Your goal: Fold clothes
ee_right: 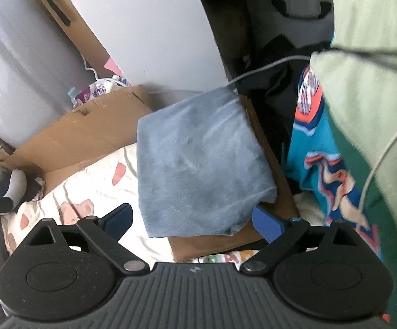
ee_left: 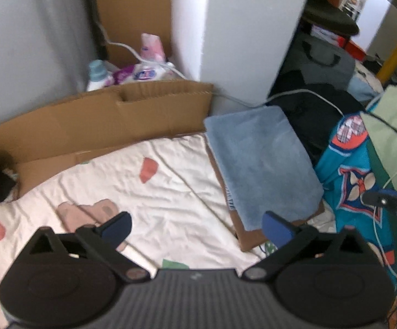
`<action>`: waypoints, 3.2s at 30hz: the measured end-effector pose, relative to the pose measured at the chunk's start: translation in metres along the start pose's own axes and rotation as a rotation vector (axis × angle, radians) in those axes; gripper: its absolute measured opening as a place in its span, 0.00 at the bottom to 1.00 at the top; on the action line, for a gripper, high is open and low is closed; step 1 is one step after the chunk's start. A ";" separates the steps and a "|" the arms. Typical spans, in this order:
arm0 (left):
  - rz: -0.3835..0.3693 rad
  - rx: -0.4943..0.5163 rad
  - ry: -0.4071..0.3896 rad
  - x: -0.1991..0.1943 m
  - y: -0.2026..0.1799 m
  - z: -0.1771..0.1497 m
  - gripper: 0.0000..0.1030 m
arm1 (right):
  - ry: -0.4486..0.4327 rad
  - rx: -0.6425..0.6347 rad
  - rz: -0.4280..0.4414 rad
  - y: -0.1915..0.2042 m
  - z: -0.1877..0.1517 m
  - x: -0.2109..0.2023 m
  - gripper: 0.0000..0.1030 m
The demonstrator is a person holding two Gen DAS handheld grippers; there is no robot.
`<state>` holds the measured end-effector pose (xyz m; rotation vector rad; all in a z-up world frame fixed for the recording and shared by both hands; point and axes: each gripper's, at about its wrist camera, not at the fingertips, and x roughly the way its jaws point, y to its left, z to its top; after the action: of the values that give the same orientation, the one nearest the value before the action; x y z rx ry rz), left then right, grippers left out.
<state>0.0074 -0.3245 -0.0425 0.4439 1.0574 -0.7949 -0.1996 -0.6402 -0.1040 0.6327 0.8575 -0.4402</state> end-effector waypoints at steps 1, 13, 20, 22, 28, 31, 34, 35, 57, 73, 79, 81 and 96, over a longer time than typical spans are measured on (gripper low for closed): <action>0.005 -0.013 -0.005 -0.008 0.004 0.000 0.99 | -0.005 -0.006 -0.001 0.003 0.001 -0.007 0.97; 0.080 -0.101 -0.049 -0.104 0.055 -0.015 0.99 | 0.035 -0.069 -0.029 0.048 0.011 -0.063 0.99; 0.130 -0.077 -0.112 -0.160 0.097 -0.038 0.99 | 0.063 -0.082 -0.068 0.080 0.021 -0.104 0.99; 0.137 -0.087 -0.125 -0.173 0.110 -0.045 0.99 | 0.065 -0.111 -0.091 0.095 0.025 -0.117 0.99; 0.095 -0.123 -0.128 -0.192 0.147 -0.067 0.99 | 0.088 -0.148 -0.104 0.135 0.037 -0.145 0.99; 0.149 -0.150 -0.118 -0.192 0.163 -0.076 0.99 | 0.107 -0.139 -0.110 0.149 0.044 -0.150 0.99; 0.132 -0.182 -0.106 -0.191 0.176 -0.086 0.99 | 0.116 -0.124 -0.111 0.160 0.046 -0.147 0.99; 0.128 -0.188 -0.100 -0.191 0.179 -0.089 0.99 | 0.118 -0.121 -0.108 0.164 0.045 -0.144 0.99; 0.265 -0.434 -0.067 -0.164 0.190 -0.172 0.99 | 0.179 -0.144 -0.058 0.195 -0.006 -0.090 0.99; 0.313 -0.460 -0.082 -0.172 0.140 -0.201 0.99 | 0.127 -0.201 -0.008 0.211 -0.048 -0.088 0.99; 0.333 -0.551 -0.100 -0.186 0.139 -0.223 0.99 | 0.144 -0.270 0.024 0.220 -0.065 -0.089 0.99; 0.337 -0.559 -0.102 -0.186 0.134 -0.227 0.99 | 0.143 -0.302 0.033 0.225 -0.070 -0.091 0.99; 0.354 -0.567 -0.056 -0.166 0.100 -0.237 0.99 | 0.219 -0.445 0.051 0.233 -0.105 -0.084 0.99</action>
<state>-0.1009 -0.0415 -0.0029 0.1138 1.0612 -0.1733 -0.1689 -0.3899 -0.0107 0.2917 1.1038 -0.1248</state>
